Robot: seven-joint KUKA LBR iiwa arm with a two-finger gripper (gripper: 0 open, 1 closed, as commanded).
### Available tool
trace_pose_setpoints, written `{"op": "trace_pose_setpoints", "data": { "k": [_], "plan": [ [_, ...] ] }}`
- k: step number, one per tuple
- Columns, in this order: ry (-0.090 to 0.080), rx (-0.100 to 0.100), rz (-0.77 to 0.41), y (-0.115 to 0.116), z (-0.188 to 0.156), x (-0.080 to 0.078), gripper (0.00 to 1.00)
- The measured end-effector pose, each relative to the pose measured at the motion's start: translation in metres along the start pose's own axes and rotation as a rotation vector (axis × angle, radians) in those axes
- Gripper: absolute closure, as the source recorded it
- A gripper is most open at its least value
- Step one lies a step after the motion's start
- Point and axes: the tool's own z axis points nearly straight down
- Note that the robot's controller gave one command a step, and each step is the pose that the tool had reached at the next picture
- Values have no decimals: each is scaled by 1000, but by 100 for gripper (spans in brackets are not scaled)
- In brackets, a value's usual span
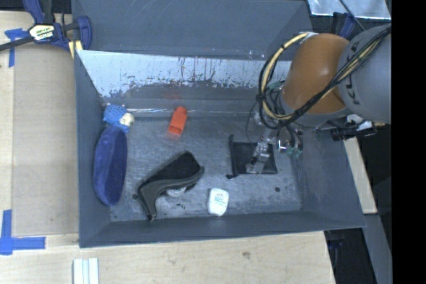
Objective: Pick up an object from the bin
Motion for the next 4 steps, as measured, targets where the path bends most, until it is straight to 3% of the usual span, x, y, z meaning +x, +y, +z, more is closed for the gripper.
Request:
{"op": "trace_pose_setpoints", "data": {
  "k": [1,2,3,4],
  "plan": [
    [2,1,11,-5,-1,9,0],
    [3,1,111,-5,32,21,0],
    [1,1,109,-5,32,20,0],
    [0,1,108,-5,32,20,100]
  ]
}}
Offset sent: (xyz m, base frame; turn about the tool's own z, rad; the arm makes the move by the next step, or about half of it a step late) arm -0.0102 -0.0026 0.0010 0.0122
